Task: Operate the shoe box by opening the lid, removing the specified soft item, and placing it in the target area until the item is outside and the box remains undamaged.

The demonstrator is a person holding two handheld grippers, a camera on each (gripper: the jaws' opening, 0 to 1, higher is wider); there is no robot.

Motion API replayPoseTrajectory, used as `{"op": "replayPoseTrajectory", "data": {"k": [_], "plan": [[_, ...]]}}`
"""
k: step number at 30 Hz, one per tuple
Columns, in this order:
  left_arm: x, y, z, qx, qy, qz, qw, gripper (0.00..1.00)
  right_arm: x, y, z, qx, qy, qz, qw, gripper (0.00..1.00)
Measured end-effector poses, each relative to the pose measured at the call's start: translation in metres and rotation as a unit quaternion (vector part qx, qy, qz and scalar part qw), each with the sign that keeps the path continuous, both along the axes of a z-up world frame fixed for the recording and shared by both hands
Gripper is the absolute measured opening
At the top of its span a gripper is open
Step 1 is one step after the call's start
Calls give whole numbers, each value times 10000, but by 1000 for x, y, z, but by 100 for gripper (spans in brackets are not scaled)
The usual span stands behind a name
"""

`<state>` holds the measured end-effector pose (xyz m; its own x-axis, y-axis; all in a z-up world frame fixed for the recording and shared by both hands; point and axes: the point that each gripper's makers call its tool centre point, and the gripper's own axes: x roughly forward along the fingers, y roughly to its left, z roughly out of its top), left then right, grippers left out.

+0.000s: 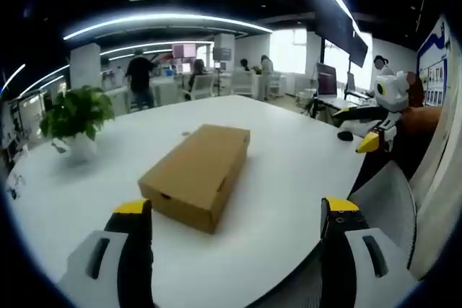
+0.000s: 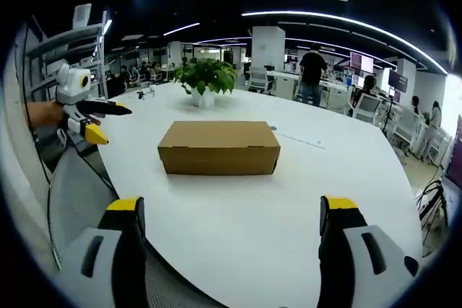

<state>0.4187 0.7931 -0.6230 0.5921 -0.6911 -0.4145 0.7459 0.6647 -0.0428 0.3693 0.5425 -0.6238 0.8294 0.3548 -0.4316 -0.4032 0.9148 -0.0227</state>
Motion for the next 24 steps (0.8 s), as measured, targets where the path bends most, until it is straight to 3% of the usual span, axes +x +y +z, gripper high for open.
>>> {"op": "replayPoseTrajectory", "data": {"k": [24], "plan": [[-1, 1, 0, 10, -15, 33, 10000, 100, -1, 1, 2, 23, -35, 5, 10000, 96]]}}
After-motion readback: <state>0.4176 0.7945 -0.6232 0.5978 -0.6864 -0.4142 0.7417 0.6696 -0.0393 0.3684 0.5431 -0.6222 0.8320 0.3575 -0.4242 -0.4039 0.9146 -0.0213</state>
